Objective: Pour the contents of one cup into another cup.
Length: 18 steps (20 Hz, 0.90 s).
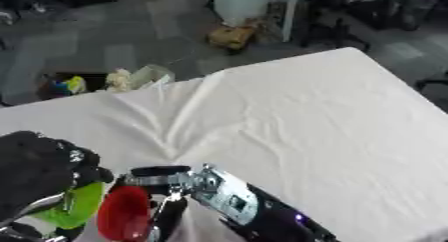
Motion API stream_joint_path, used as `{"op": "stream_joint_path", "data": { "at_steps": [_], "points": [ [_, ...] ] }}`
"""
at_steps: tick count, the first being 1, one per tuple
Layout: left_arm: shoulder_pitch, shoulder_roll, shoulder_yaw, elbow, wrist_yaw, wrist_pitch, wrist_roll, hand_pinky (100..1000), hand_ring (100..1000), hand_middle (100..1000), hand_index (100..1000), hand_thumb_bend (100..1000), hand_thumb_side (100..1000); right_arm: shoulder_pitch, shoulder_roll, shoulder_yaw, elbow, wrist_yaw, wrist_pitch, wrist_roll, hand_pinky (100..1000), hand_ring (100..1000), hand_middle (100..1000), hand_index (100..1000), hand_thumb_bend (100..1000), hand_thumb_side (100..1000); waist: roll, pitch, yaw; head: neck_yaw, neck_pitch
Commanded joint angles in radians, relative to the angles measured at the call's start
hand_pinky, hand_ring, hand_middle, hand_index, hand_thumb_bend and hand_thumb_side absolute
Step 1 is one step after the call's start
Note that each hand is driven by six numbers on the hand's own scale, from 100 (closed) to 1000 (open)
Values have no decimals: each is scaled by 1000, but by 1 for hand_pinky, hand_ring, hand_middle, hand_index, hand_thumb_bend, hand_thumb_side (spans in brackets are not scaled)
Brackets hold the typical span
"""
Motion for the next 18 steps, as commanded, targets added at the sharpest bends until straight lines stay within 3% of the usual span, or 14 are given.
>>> {"op": "stream_joint_path", "data": {
  "at_steps": [1, 18],
  "points": [
    [-24, 5, 4, -13, -23, -30, -17, 100, 287, 460, 847, 412, 326, -17, -6, 0, -8, -4, -1, 4, 413, 100, 100, 421, 100, 100, 2, -15, -2, 2, -13],
    [-49, -16, -18, -15, -132, -147, -41, 100, 219, 469, 842, 566, 375, -17, -5, 1, -4, -2, -2, 6, 407, 100, 100, 418, 100, 100, 11, -14, -15, 1, -21]
  ]
}}
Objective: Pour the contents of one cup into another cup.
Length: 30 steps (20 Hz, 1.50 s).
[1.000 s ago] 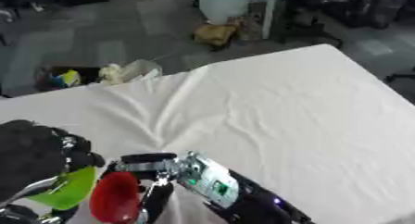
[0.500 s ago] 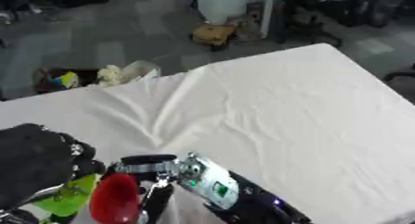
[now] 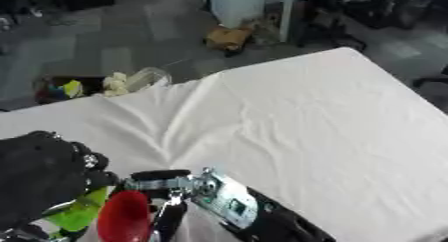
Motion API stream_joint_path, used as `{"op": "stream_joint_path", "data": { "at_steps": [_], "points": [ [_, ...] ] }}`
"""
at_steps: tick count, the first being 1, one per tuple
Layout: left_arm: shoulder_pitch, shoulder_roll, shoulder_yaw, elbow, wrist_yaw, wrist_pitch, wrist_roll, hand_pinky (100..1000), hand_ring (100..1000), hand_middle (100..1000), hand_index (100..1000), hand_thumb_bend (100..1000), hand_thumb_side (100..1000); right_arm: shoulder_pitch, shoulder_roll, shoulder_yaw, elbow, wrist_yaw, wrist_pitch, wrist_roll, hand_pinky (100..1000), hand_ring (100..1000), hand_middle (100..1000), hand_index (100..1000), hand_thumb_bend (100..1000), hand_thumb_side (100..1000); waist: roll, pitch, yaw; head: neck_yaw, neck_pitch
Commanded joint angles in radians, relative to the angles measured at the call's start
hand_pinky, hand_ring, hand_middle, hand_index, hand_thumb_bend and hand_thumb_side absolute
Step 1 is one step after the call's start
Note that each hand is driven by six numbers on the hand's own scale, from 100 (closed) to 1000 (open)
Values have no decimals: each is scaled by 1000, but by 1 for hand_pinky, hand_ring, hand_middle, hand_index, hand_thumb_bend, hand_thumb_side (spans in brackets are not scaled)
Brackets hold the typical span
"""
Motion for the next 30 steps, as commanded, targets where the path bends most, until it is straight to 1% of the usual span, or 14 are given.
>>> {"op": "stream_joint_path", "data": {
  "at_steps": [1, 13, 16, 20, 30],
  "points": [
    [-25, 8, 2, -15, -27, -67, -40, 100, 213, 469, 842, 575, 379, -17, -5, -4, -10, -2, 0, 1, 406, 100, 100, 418, 100, 100, 1, -14, -2, 0, -13],
    [-24, 8, -10, -17, -106, -145, -38, 100, 159, 470, 837, 673, 410, -17, -6, -4, -9, -1, 0, 0, 403, 100, 100, 417, 100, 100, 2, -14, -2, -3, -16],
    [-24, 8, -16, -17, -132, -168, -33, 100, 134, 471, 836, 717, 423, -17, -7, -4, -9, -1, 0, -1, 402, 100, 100, 417, 100, 100, 3, -15, -1, -3, -17],
    [-21, 9, -24, -17, -160, -196, -26, 100, 120, 473, 837, 731, 423, -17, -8, -4, -8, 0, -1, 1, 401, 100, 100, 416, 100, 100, 5, -17, 1, -5, -18],
    [-8, 9, -46, -16, -184, -227, -35, 100, 100, 476, 839, 750, 425, -16, -10, -3, -5, 2, -2, 1, 398, 100, 100, 416, 100, 100, 9, -20, 2, -8, -19]
  ]
}}
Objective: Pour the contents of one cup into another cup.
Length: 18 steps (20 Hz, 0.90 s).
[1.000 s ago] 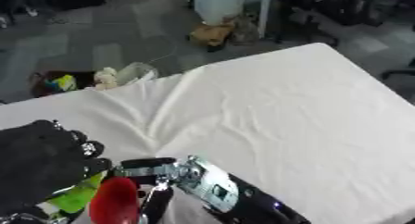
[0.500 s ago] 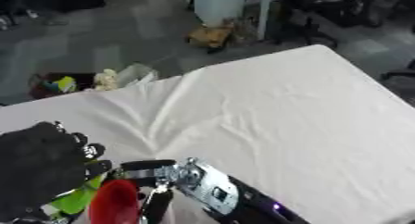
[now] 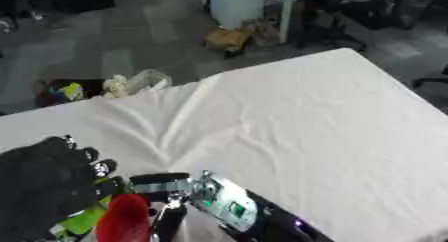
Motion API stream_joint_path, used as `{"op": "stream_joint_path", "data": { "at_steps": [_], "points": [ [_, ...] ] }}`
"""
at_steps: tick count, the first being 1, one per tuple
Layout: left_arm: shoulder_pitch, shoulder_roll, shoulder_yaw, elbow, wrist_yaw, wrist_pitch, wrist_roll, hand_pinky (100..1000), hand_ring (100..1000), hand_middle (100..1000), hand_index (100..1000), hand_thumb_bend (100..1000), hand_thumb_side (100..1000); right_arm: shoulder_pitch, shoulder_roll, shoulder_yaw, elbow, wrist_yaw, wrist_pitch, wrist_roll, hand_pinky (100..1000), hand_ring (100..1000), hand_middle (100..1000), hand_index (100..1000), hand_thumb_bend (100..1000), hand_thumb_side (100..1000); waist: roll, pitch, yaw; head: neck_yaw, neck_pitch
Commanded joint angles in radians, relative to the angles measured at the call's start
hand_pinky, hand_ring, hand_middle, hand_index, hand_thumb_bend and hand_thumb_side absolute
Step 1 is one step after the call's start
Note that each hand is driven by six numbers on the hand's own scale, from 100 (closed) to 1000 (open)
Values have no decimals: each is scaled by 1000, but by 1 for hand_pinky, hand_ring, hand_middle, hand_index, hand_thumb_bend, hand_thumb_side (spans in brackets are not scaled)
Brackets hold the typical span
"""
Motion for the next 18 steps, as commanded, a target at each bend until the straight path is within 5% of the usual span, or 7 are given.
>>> {"op": "stream_joint_path", "data": {
  "at_steps": [1, 18],
  "points": [
    [-8, 11, 2, -14, -12, -138, -128, 100, 100, 476, 839, 754, 426, -15, -9, -3, -6, 1, -2, 1, 398, 100, 100, 416, 100, 100, 0, -20, 0, -3, -12],
    [6, 7, -13, 16, -65, -173, -110, 100, 100, 474, 836, 790, 436, -14, -9, -4, -6, 0, 0, -1, 395, 100, 100, 415, 100, 100, 3, -20, 0, -7, -13]
  ]
}}
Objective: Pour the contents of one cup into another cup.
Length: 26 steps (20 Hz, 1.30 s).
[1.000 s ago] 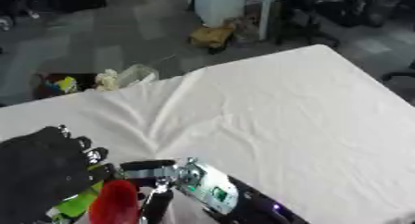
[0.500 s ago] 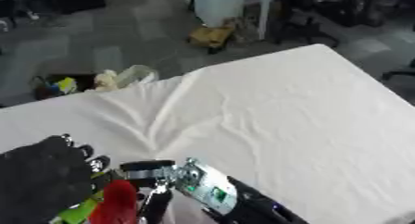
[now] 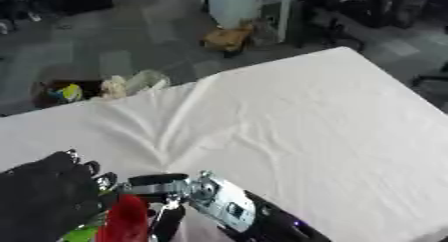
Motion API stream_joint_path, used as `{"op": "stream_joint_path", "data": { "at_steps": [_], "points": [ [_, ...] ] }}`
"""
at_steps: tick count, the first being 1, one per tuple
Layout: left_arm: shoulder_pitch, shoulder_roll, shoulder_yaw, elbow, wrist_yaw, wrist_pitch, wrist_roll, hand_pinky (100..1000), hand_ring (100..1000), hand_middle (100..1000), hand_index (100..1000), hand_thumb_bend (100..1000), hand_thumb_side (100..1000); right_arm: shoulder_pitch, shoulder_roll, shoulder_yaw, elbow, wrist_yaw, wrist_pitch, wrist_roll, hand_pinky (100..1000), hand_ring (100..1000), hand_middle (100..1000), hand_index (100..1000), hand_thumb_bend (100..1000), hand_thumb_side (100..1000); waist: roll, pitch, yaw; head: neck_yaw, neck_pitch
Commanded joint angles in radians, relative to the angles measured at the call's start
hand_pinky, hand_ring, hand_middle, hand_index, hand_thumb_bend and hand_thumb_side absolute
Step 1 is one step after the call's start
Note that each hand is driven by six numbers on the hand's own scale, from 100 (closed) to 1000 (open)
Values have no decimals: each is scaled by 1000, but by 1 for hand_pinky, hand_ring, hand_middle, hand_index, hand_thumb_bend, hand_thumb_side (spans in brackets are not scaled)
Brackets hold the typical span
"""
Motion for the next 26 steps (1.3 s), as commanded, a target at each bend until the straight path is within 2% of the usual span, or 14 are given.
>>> {"op": "stream_joint_path", "data": {
  "at_steps": [1, 26],
  "points": [
    [-12, 8, 8, -4, -8, -147, -138, 100, 100, 474, 837, 789, 436, -14, -9, -4, -11, -1, 0, -1, 394, 100, 100, 415, 100, 100, -2, -19, 1, -2, -12],
    [-8, 13, 9, -6, -34, -170, -148, 100, 100, 469, 835, 832, 442, -13, -11, -5, -15, -9, 5, 3, 390, 100, 100, 414, 100, 100, 6, -23, 1, -2, -16]
  ]
}}
